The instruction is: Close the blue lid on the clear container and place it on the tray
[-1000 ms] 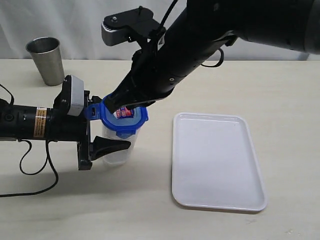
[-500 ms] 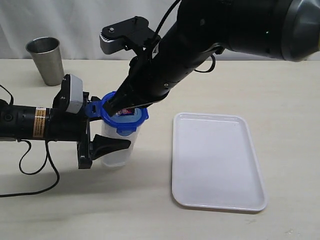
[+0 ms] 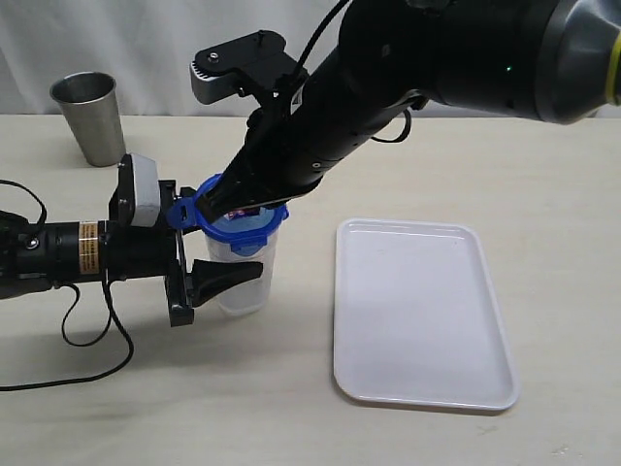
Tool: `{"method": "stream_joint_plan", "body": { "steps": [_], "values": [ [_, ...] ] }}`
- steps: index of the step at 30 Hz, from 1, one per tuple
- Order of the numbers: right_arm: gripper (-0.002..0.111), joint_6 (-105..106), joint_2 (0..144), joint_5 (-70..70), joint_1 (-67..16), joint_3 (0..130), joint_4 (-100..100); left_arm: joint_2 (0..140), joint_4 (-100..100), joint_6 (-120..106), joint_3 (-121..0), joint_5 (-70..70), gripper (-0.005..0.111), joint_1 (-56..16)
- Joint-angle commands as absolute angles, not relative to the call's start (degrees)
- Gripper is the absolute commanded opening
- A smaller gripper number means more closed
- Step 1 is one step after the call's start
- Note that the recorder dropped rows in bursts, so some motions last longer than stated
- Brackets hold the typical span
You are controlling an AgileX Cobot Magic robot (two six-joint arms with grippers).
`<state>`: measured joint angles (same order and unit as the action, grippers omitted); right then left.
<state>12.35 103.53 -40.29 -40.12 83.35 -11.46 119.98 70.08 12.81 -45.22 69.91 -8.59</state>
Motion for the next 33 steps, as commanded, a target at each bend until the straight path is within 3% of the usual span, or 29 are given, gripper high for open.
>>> {"method": "stream_joint_plan", "body": {
  "steps": [1,7,12,17,21,25,33],
  "values": [
    [0.004,12.5,104.4,-40.5,-39.9,83.2,-11.5,120.3,69.2,11.2,-45.4,70.0,0.0,-8.7],
    [0.004,12.5,104.6,-40.5,-39.9,83.2,-11.1,120.3,69.1,10.8,-45.4,70.0,0.003,-8.7],
    [0.004,10.1,104.6,-40.8,-39.9,83.2,-7.7,120.3,69.8,11.0,-45.4,70.0,0.026,-8.7],
    [0.004,7.6,104.6,-40.8,-39.9,83.2,-4.6,120.3,69.2,12.4,-45.4,70.0,0.036,-8.7],
    [0.004,7.6,104.6,-40.4,-39.9,83.2,-5.1,120.4,68.7,12.4,-45.4,70.0,0.061,-8.7],
    [0.004,7.6,104.6,-40.3,-39.9,83.2,-5.1,120.4,67.3,13.2,-45.4,70.0,0.078,-8.7],
    [0.004,7.6,102.9,-37.9,-39.9,83.2,-5.1,120.4,66.5,13.5,-45.4,70.0,0.078,-8.5]
  ]
}}
